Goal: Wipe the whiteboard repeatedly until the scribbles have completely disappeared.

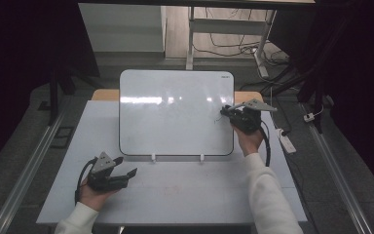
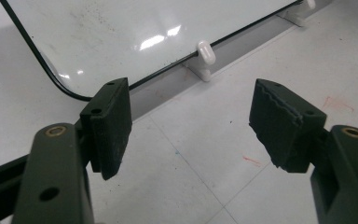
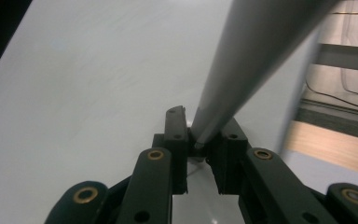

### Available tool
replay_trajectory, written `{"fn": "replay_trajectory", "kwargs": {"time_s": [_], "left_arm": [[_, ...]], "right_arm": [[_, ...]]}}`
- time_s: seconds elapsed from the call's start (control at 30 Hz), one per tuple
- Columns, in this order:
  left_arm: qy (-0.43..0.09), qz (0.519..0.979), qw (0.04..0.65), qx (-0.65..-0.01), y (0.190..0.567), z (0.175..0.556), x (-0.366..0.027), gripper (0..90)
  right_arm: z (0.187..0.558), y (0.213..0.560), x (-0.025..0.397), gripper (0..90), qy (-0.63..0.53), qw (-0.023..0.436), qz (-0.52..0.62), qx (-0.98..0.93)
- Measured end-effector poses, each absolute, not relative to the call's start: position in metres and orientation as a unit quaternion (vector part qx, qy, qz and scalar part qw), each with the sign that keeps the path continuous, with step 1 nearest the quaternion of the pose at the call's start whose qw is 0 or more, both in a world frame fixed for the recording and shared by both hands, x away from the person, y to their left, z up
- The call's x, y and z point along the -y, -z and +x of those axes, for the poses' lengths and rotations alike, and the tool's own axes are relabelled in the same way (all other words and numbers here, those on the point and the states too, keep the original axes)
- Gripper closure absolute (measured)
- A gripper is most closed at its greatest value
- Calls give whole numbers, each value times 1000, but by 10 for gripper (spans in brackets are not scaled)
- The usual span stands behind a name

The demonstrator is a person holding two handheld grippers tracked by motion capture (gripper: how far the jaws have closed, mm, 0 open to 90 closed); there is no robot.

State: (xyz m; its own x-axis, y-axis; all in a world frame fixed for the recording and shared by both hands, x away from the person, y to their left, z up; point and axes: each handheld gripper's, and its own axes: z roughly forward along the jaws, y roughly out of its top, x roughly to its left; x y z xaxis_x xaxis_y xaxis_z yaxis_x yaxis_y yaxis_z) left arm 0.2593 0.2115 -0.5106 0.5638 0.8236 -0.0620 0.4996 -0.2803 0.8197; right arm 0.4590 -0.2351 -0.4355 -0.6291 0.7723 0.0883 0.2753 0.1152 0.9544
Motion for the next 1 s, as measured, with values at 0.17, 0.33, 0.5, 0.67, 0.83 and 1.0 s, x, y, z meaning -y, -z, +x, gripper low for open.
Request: {"fn": "replay_trajectory", "kwargs": {"time_s": [0.17,0.33,0.5,0.67,0.83,1.0], "left_arm": [[-189,776,423,-429,512,262,-213,304],[-192,777,422,-426,511,259,-212,304],[-189,775,423,-430,512,261,-213,304],[-191,778,421,-426,511,260,-211,304],[-191,776,424,-427,511,260,-212,304],[-189,777,421,-427,512,261,-212,304]], "right_arm": [[444,447,214,779,-531,206,326,-754],[451,442,226,779,-542,216,351,-732],[443,448,222,778,-542,204,351,-736],[439,451,217,778,-523,205,323,-761],[445,444,235,778,-543,214,368,-724],[432,455,215,778,-509,203,313,-776]]}}
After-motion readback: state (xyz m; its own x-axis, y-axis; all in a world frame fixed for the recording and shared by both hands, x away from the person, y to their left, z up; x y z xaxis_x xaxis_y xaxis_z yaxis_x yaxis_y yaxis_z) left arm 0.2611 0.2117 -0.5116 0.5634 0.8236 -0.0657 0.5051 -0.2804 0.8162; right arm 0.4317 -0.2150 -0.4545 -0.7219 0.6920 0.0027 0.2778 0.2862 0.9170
